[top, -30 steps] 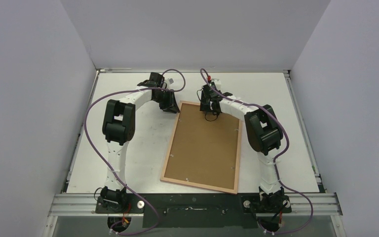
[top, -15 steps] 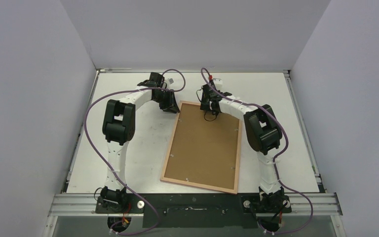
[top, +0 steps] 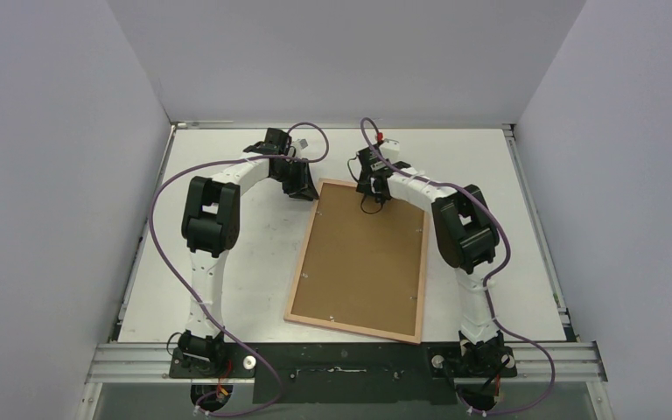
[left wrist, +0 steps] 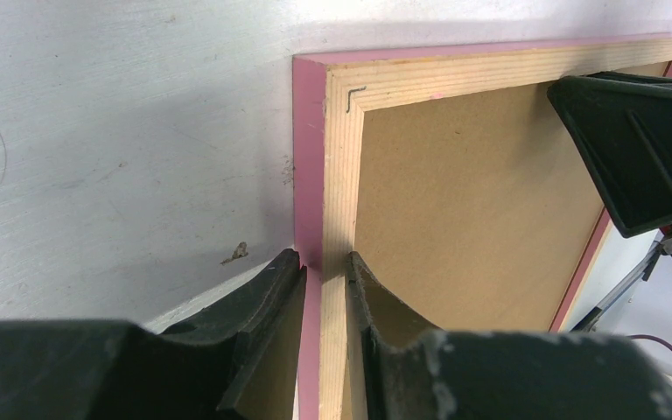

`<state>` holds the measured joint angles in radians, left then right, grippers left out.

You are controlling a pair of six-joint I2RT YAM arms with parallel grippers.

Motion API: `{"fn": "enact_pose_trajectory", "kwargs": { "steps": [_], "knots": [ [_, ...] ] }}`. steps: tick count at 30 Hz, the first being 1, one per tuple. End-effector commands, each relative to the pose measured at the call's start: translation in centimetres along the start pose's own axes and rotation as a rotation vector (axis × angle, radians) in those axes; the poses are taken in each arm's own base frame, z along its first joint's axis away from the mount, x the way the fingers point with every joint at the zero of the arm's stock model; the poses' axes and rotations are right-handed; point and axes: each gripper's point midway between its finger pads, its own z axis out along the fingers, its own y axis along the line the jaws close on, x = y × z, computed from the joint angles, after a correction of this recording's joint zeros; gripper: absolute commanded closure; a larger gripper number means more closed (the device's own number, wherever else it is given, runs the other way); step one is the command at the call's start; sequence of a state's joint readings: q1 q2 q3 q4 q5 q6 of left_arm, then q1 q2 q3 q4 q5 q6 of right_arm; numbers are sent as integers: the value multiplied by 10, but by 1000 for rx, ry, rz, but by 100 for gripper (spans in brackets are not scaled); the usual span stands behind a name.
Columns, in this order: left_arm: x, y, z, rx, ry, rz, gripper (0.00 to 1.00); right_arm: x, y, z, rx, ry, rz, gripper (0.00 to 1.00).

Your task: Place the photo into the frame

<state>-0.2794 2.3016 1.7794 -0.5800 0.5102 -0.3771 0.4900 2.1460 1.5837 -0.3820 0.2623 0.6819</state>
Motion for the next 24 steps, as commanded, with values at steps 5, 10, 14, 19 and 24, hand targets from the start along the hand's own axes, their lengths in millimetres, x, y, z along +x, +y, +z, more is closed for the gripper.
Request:
{"fn": "enact_pose_trajectory", "kwargs": {
  "steps": [5, 10, 14, 19, 24],
  "knots": [
    [39, 51, 15, -154, 137, -44, 79, -10, 2, 11, -57, -4, -36, 50],
    [35, 45, 13, -136, 130, -41, 79, -32, 23, -9, -168, -25, -10, 48],
    [35, 45, 14, -132, 131, -43, 79, -47, 15, -22, -170, -54, 32, 47],
    [34, 45, 16, -129, 131, -45, 79, -44, -2, -26, -159, -50, 82, 46],
    [32, 44, 16, -126, 128, -44, 79, -38, -9, -27, -163, -40, 109, 46]
  ]
}}
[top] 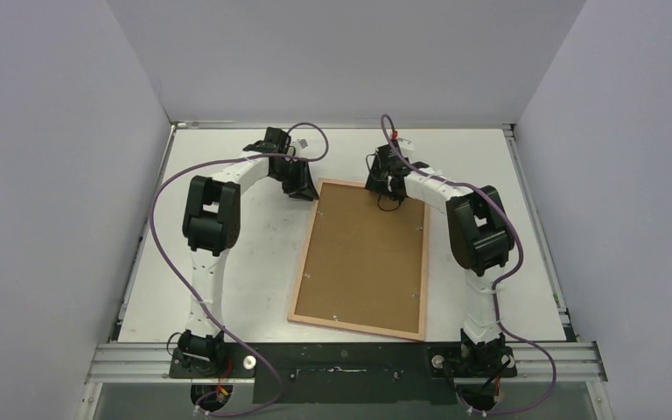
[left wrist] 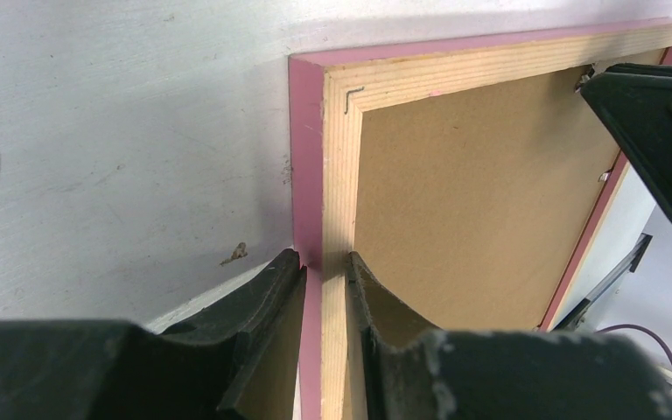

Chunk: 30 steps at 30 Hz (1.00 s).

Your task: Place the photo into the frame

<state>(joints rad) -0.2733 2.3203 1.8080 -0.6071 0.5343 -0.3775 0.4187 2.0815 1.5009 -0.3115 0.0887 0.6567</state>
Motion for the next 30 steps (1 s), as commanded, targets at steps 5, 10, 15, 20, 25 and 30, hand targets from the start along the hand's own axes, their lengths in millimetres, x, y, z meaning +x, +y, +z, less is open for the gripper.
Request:
{"fn": "enact_pose_trajectory", "kwargs": {
  "steps": [5, 10, 15, 20, 25, 30],
  "knots": [
    [31, 44, 15, -139, 106, -33, 77, -24, 0, -19, -41, -68, 60, 47],
    [31, 42, 15, -129, 108, -34, 75, -15, -5, -8, -51, -39, 84, 48],
    [32, 42, 16, -126, 113, -35, 75, -5, -7, 3, -71, -14, 118, 56],
    [33, 43, 17, -125, 116, -34, 75, 2, -4, 9, -99, 9, 130, 62],
    [34, 45, 18, -130, 123, -35, 75, 3, 0, 10, -122, 11, 137, 69],
    [34, 45, 19, -129, 129, -36, 75, 3, 1, 12, -130, 11, 141, 78]
  ]
}}
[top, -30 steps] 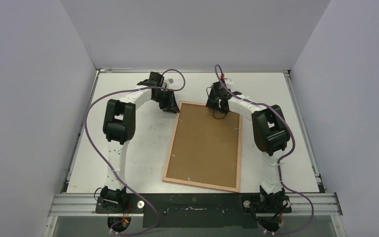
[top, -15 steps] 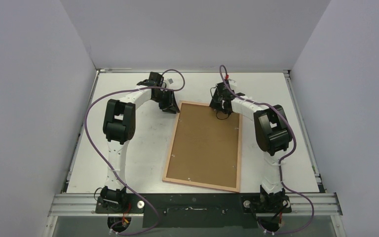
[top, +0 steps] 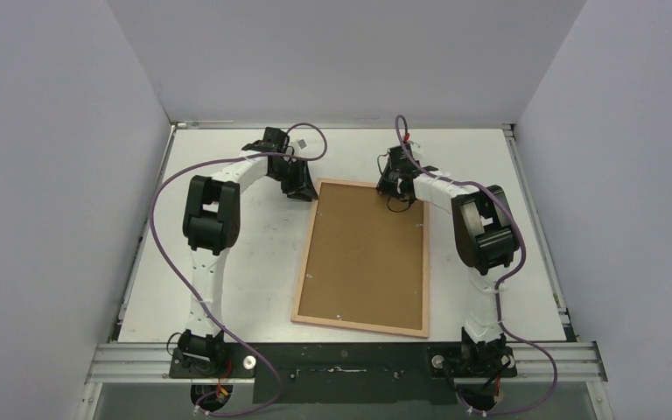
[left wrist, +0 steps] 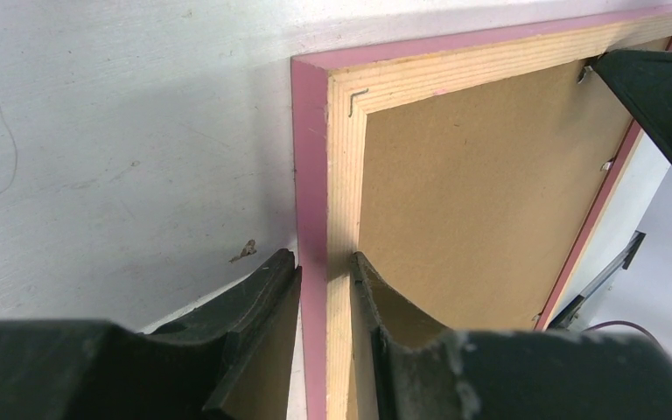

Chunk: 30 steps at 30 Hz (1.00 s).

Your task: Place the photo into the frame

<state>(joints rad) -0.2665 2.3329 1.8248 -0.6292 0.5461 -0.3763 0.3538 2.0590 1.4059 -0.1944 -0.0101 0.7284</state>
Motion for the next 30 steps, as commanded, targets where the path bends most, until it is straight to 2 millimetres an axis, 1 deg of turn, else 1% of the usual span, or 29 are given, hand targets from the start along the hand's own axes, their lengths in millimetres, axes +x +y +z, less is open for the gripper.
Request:
{"fn": "enact_pose_trajectory", "kwargs": {
  "steps": [1, 3, 11, 14, 17, 22, 24, 26, 28, 29, 30],
  "knots": [
    [32, 43, 20, -133, 112, -23, 75, 8, 13, 7, -62, 14, 18, 80],
    [33, 43, 20, -134, 115, -24, 75, 9, 14, 9, -70, 18, 24, 82],
    [34, 44, 20, -133, 118, -23, 75, 13, 14, 16, -79, 33, 18, 84],
    [34, 44, 20, -131, 119, -24, 75, 17, 10, 19, -78, 43, 1, 85],
    [34, 44, 20, -132, 120, -23, 75, 23, 9, 21, -87, 56, -11, 88],
    [34, 44, 20, -133, 119, -23, 75, 29, 11, 24, -115, 73, -45, 91],
    [34, 45, 20, -135, 120, -23, 75, 31, 7, 25, -105, 80, -54, 92],
    [34, 44, 20, -136, 119, -23, 75, 30, 3, 24, -80, 78, -55, 91],
    [33, 44, 19, -137, 116, -20, 75, 28, -2, 22, -51, 69, -55, 88],
    [33, 43, 19, -137, 115, -19, 75, 25, -4, 20, -32, 62, -49, 84],
    [32, 43, 17, -137, 116, -20, 75, 20, -5, 16, -20, 49, -41, 78]
  ]
}}
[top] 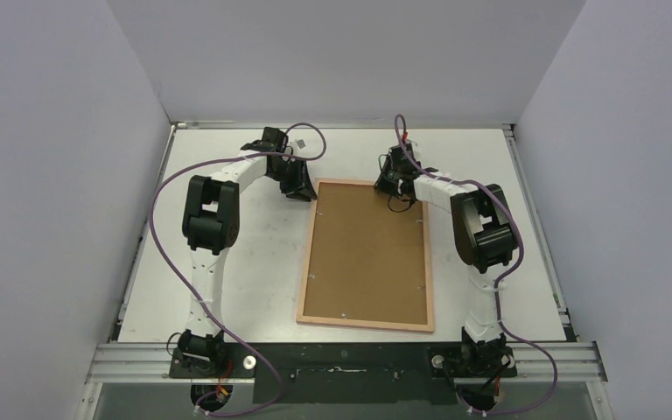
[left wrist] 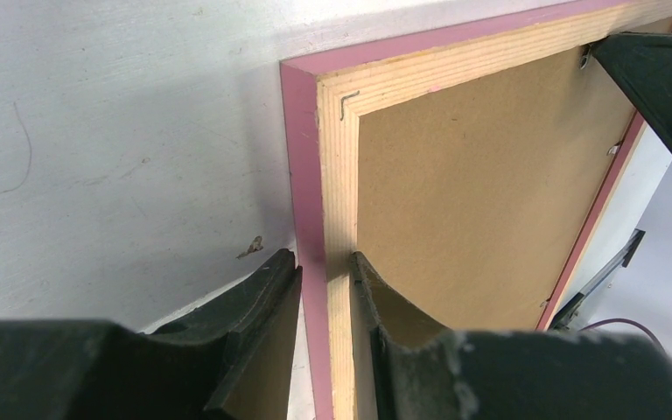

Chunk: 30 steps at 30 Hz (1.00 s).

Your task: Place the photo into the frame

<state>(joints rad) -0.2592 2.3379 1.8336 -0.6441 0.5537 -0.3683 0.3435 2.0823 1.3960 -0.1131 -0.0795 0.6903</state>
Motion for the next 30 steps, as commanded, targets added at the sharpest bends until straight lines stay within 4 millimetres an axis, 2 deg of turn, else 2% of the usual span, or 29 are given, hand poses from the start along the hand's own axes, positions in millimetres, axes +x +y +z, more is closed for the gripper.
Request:
{"fn": "enact_pose_trajectory", "kwargs": {
  "steps": [1, 4, 8, 10, 13, 15, 18, 21, 23, 26, 28, 30],
  "knots": [
    [31, 40, 18, -139, 105, -18, 76, 16, -14, 3, 74, 36, -3, 74],
    [23, 36, 9, -132, 77, -21, 75, -7, -4, -13, 73, -17, 5, 64],
    [-1, 18, -15, -76, 4, -15, 75, -45, 24, -45, 20, -88, -2, 61],
    [-14, 4, -31, -32, -41, -4, 74, -60, 26, -61, 49, -119, -11, 59],
    [-28, -14, -57, 6, -105, 38, 70, -66, 25, -83, 105, -126, -27, 58],
    [-35, -25, -80, 8, -161, 77, 66, -61, 20, -96, 160, -111, -57, 58],
    [-38, -25, -111, -45, -238, 103, 60, -49, 18, -116, 206, -106, -108, 57],
    [-33, -18, -141, -122, -308, 104, 56, -30, 31, -136, 208, -90, -167, 52],
    [-27, -8, -161, -197, -355, 95, 52, -16, 51, -147, 174, -78, -206, 51],
    [-10, 16, -196, -387, -429, 64, 47, 17, 93, -157, 82, -47, -259, 51],
    [5, 34, -219, -509, -474, 36, 40, 37, 114, -160, 53, -32, -270, 51],
    [18, 42, -240, -580, -513, 33, 35, 58, 133, -159, 32, -20, -283, 51]
  ]
}}
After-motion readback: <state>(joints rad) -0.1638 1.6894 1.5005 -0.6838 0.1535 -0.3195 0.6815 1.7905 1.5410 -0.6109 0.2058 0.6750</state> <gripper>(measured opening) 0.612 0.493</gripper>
